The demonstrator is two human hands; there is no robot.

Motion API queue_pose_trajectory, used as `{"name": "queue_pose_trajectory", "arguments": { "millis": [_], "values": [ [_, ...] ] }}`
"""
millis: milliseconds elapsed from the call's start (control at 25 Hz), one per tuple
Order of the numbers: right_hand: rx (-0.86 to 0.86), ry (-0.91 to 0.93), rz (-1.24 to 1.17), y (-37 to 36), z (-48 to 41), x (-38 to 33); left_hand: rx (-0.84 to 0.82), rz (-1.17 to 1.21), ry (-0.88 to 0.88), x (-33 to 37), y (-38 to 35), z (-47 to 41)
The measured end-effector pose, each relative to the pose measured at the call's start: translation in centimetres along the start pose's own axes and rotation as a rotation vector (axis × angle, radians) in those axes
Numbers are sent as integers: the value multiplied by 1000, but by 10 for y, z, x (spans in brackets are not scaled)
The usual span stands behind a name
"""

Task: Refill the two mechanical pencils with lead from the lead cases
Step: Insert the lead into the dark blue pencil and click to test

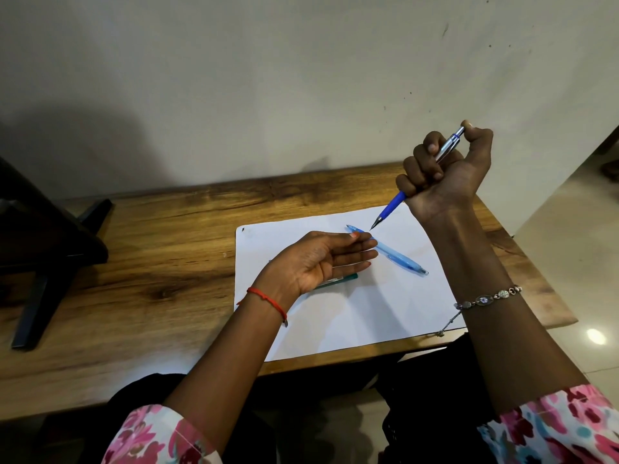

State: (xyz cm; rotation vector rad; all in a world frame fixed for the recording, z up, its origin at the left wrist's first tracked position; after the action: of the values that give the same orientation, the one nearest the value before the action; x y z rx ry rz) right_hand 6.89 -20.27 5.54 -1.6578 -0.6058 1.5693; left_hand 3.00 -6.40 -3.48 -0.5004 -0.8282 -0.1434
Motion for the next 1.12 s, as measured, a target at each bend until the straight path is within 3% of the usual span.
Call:
{"name": "queue_pose_trajectory", "arguments": {
  "millis": [760,1120],
  "values": [
    [0,7,-21,1,0,-1,-15,-4,10,-2,-1,-4],
    [3,40,-162,9,-4,-2,-53,40,-24,2,-3,-3]
  ]
}}
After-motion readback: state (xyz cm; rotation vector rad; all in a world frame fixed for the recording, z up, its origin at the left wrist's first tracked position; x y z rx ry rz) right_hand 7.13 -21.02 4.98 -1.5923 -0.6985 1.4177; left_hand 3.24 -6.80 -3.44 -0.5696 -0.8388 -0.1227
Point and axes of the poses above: each hand's wrist, its own z-axis away from the middle knuckle, its own y-axis out of the back of the hand, x = y × z, the point moved 8 cm from there along -z, towards the middle knuckle, and after that the axes turned 4 degrees about -z, right-handed, at the moved point
